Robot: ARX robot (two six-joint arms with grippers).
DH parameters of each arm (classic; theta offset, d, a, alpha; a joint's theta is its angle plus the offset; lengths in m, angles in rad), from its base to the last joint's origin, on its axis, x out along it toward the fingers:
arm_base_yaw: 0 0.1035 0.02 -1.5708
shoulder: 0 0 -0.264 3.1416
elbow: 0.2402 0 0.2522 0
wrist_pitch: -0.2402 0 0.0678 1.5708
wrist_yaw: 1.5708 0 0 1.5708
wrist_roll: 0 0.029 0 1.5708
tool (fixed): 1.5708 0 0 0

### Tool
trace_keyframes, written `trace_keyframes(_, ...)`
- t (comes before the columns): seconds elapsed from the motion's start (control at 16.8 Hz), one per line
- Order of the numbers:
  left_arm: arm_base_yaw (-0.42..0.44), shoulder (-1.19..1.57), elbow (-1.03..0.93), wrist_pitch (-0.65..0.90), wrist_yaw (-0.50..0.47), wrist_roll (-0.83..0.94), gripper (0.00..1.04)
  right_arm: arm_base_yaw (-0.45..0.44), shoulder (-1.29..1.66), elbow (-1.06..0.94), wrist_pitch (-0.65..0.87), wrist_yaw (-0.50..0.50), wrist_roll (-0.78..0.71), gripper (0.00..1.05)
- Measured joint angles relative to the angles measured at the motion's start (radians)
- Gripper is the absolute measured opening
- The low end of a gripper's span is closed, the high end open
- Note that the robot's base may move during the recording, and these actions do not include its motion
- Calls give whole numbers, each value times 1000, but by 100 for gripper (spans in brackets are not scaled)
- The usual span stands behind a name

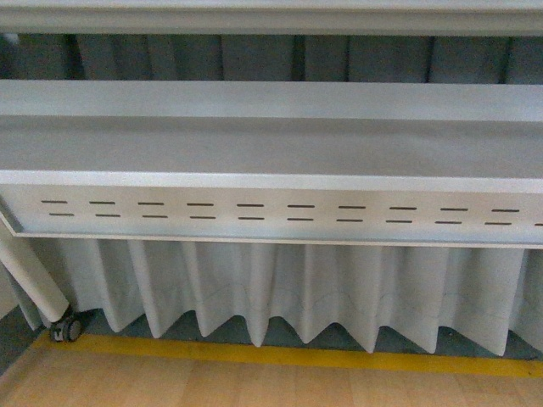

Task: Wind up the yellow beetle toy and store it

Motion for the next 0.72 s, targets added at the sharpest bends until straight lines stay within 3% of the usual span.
trace_keyframes(0.72,0,0,0,0,0,0,98,0,0,0,0,0,0,98)
